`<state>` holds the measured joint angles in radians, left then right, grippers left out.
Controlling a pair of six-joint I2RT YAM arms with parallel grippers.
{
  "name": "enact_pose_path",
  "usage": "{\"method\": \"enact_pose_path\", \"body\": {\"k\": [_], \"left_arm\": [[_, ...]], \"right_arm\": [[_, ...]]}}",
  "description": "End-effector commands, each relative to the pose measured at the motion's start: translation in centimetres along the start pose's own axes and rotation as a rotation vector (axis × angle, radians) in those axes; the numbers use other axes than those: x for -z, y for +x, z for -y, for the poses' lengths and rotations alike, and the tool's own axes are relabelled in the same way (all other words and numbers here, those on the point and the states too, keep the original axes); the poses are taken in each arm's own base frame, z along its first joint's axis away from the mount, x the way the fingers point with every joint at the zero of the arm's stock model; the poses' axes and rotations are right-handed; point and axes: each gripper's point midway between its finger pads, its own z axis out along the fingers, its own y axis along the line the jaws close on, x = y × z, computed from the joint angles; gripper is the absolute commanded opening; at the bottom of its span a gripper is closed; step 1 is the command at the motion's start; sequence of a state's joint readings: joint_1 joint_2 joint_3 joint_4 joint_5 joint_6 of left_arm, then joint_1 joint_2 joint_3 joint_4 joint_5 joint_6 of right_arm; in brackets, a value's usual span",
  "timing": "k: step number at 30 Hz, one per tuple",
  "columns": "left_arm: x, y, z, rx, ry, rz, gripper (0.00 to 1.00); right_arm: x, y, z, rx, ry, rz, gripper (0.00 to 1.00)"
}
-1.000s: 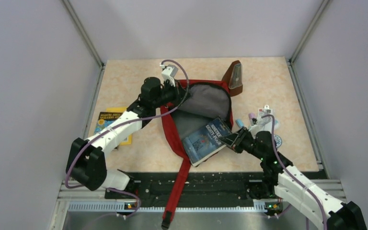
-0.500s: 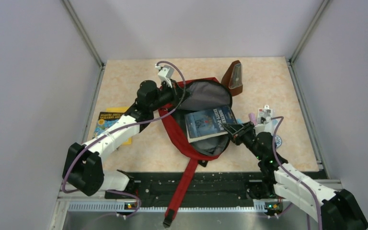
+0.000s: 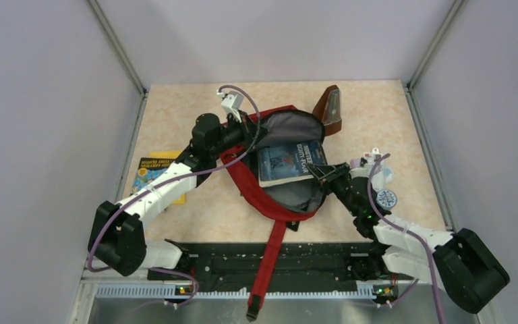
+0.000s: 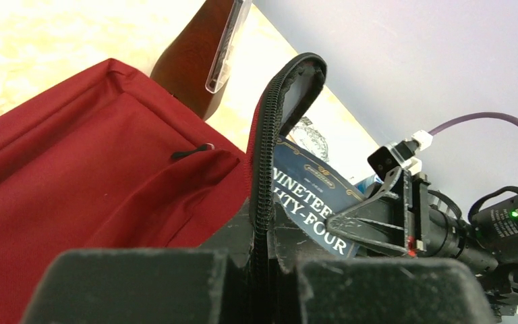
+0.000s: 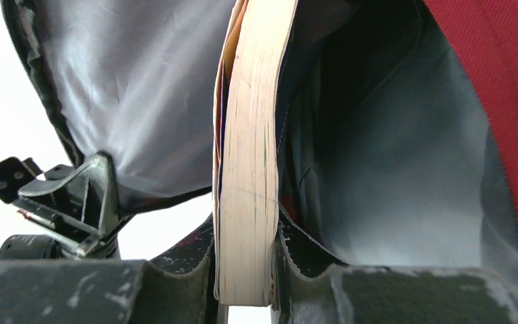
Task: Pack the student bag
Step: Place the book in the student bag.
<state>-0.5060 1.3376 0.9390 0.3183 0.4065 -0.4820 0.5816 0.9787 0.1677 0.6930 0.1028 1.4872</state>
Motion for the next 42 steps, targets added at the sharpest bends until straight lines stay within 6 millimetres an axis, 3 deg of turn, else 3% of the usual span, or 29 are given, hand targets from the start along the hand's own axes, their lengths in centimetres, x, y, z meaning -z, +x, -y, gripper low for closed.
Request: {"method": "enact_pose_path", "body": {"k": [1, 7, 11, 20, 27, 38, 42], "left_arm": [[0.0, -2.9, 2.2, -0.023, 0.083, 0.109, 0.00], [-0.6, -3.0, 2.3, -0.017, 0.105, 0.116, 0.00], [-0.4, -3.5, 2.5, -0.037, 0.108, 0.127, 0.00], [1.0, -6.0, 3.8, -0.114, 0.124, 0.236, 0.00], [2.1, -6.0, 3.6, -0.153, 0.116, 0.287, 0.00], [2.7, -2.4, 2.7, -0.172, 0.099, 0.163, 0.00], [2.7, -1.8, 2.8, -0.172, 0.117, 0.144, 0.00]], "right_arm": [[-2.0, -0.9, -9.7, -0.020, -0.285, 0.080, 0.00], [-4.7, 1.2, -8.5, -0.028, -0.272, 0.051, 0.00], [-6.1, 1.2, -7.1, 0.004, -0.224, 0.079, 0.00], [-6.1, 2.7, -3.2, -0.009, -0.147, 0.058, 0.00], [-5.5, 2.0, -0.2, -0.024, -0.085, 0.106, 0.00], [-9.0, 0.7, -4.0, -0.059, -0.223, 0.154, 0.00], [-11.2, 0.2, -4.5, 0.018, -0.201, 0.191, 0.00]]}}
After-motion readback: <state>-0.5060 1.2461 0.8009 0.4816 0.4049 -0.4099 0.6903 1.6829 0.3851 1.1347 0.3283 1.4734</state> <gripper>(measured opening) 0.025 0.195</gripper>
